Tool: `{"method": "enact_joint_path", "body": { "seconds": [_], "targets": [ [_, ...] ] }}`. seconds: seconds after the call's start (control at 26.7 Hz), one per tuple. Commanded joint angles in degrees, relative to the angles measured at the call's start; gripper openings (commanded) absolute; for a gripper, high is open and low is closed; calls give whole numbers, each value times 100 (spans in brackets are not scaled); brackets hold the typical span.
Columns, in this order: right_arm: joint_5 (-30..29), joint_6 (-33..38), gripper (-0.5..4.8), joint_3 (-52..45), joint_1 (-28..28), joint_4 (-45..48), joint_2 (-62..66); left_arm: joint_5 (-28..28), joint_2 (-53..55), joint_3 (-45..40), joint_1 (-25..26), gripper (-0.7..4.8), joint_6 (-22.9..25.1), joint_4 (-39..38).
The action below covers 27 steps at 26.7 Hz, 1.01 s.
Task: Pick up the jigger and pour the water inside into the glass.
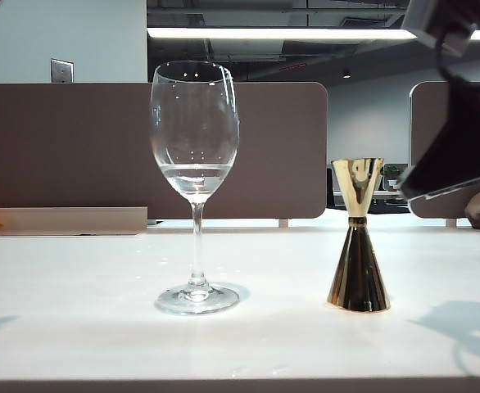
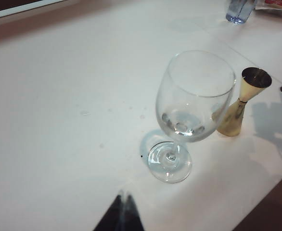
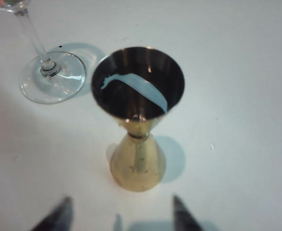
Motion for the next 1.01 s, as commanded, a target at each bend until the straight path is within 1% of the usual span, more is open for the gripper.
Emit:
{"method": "enact_joint_path", "body": {
  "seconds": [0.04, 0.34, 0.6, 0.75, 1.01],
  "targets": [
    [-98, 125, 280, 15, 7, 466, 380, 0, 2, 20, -7, -5, 15, 31],
    [-350, 306, 285, 17, 9, 1342, 1093, 0, 4, 20, -7, -5, 15, 33],
    [-348, 306, 285, 17, 13, 1725, 1561, 2, 4, 20, -7, -5, 15, 33],
    [-345, 308, 285, 17, 17, 2155, 1856, 0, 4, 20, -7, -5, 15, 31],
    [-345, 308, 284, 17, 17, 2505, 2253, 2, 4, 20, -7, -5, 15, 31]
  ]
}}
